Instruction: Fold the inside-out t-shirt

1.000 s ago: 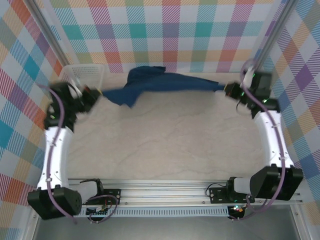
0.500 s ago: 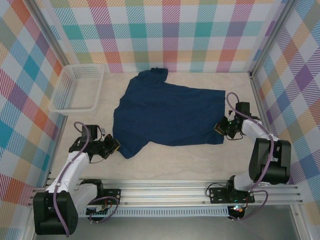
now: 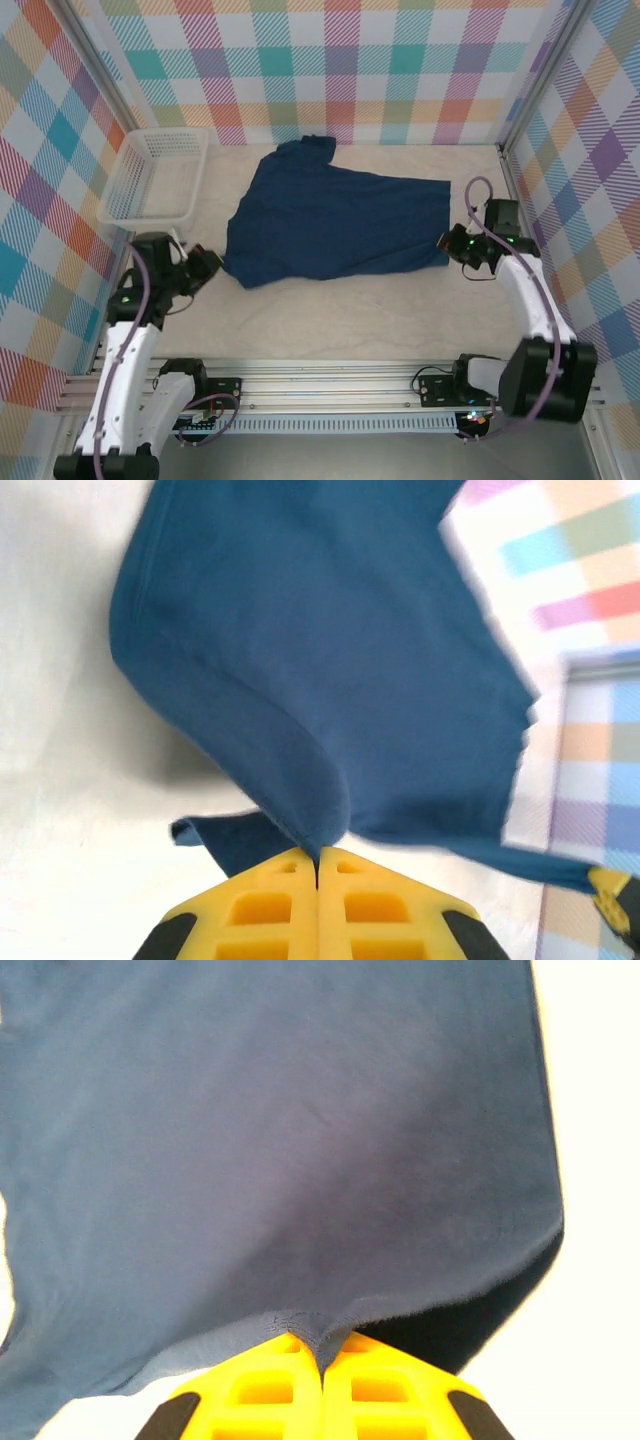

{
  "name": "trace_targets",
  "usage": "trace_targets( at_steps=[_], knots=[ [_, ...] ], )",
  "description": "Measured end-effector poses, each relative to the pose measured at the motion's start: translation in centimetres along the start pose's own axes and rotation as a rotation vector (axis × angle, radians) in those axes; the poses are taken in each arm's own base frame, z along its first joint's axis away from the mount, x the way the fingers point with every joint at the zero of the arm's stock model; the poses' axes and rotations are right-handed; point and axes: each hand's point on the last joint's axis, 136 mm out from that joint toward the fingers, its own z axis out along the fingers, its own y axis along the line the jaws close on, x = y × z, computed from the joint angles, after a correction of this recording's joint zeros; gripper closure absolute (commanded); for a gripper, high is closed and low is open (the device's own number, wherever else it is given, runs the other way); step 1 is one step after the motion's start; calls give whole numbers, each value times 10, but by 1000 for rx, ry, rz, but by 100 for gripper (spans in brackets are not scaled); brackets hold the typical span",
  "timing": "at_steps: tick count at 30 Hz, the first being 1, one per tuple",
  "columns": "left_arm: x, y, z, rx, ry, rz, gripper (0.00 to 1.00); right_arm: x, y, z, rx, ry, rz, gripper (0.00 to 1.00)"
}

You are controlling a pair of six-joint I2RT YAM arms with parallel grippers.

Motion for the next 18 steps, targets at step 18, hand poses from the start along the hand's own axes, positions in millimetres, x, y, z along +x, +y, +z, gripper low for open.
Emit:
trace_targets(
  at_steps=[18],
  knots=[
    [-128,-192,-362,181,-987,422,100,-22,191,-358,-307,-750,-491,100]
  ],
)
